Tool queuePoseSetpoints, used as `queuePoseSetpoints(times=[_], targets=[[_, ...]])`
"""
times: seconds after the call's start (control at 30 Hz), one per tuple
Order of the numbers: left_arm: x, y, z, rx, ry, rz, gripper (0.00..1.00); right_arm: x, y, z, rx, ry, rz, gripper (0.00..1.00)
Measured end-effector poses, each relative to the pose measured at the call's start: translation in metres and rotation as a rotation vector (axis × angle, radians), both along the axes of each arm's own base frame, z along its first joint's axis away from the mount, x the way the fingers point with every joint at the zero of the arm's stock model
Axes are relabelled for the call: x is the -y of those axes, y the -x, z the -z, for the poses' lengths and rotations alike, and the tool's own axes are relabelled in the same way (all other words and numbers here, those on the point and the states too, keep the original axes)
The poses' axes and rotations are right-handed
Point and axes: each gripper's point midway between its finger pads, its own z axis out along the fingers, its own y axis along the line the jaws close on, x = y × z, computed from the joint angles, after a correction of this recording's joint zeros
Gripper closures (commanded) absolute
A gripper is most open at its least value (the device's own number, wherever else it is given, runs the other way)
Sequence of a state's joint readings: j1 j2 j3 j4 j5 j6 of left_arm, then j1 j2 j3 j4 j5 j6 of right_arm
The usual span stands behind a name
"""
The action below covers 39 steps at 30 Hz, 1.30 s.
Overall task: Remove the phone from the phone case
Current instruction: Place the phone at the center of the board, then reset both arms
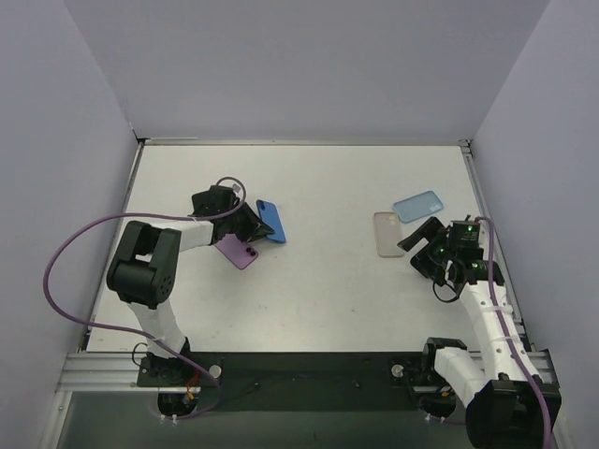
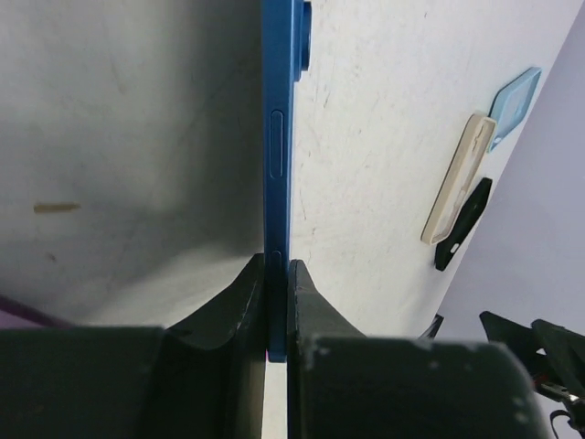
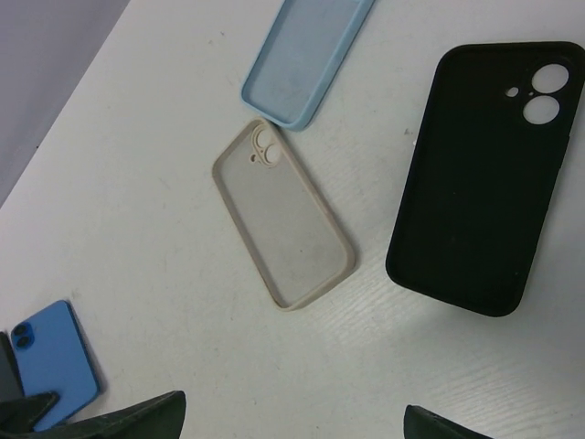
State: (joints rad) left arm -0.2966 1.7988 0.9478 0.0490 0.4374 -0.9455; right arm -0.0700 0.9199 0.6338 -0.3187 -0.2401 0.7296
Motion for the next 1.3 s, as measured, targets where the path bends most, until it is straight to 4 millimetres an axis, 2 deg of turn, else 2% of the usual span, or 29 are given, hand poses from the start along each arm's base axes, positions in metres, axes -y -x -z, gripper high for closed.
queuePoseSetpoints(times=[0.13, 0.17, 0.2, 0.27, 0.33, 0.43, 0.63, 0.73, 0.8, 0.87, 1.0, 1.1, 1.2, 1.3], targets=[[-0.009, -0.018, 0.003, 0.024, 0.017, -0.013, 0.99, -0.006, 0.009, 0.009, -0.019, -0.019, -0.023, 0.10], [-0.011, -0.022, 0.004, 0.026, 0.014, -0.016, 0.93, -0.008, 0.011, 0.011, -0.024, -0.025, -0.028, 0.10], [-0.013, -0.027, 0.004, 0.029, 0.008, -0.015, 0.78, -0.009, 0.014, 0.014, -0.028, -0.031, -0.032, 0.10], [-0.017, -0.039, 0.006, 0.038, -0.010, -0.013, 0.63, -0.012, 0.018, 0.017, -0.034, -0.041, -0.042, 0.10], [-0.022, -0.052, 0.009, 0.039, -0.041, -0.016, 0.39, -0.013, 0.020, 0.017, -0.038, -0.049, -0.049, 0.09], [-0.029, -0.056, 0.017, 0.018, -0.077, -0.022, 0.21, -0.014, 0.020, 0.017, -0.038, -0.053, -0.053, 0.08], [-0.037, -0.052, 0.009, 0.028, -0.122, -0.015, 0.12, -0.015, 0.024, 0.019, -0.054, -0.050, -0.062, 0.05], [-0.048, -0.038, 0.003, 0.013, -0.197, -0.002, 0.11, -0.014, 0.031, 0.022, -0.087, -0.032, -0.073, 0.04], [-0.053, -0.030, -0.011, 0.027, -0.237, 0.009, 0.11, -0.012, 0.034, 0.022, -0.098, -0.015, -0.075, 0.03], [-0.055, -0.020, -0.035, 0.074, -0.271, 0.034, 0.11, -0.009, 0.035, 0.021, -0.097, 0.009, -0.076, 0.03], [-0.048, 0.010, -0.100, 0.238, -0.294, 0.103, 0.11, -0.006, 0.038, 0.018, -0.079, 0.063, -0.080, 0.02], [-0.048, 0.042, -0.127, 0.328, -0.293, 0.144, 0.11, -0.003, 0.041, 0.016, -0.075, 0.113, -0.082, 0.03], [-0.056, 0.078, -0.125, 0.344, -0.299, 0.161, 0.11, -0.005, 0.043, 0.017, -0.083, 0.158, -0.100, 0.02], [-0.069, 0.113, -0.104, 0.314, -0.305, 0.155, 0.11, -0.006, 0.046, 0.019, -0.093, 0.187, -0.107, 0.03]])
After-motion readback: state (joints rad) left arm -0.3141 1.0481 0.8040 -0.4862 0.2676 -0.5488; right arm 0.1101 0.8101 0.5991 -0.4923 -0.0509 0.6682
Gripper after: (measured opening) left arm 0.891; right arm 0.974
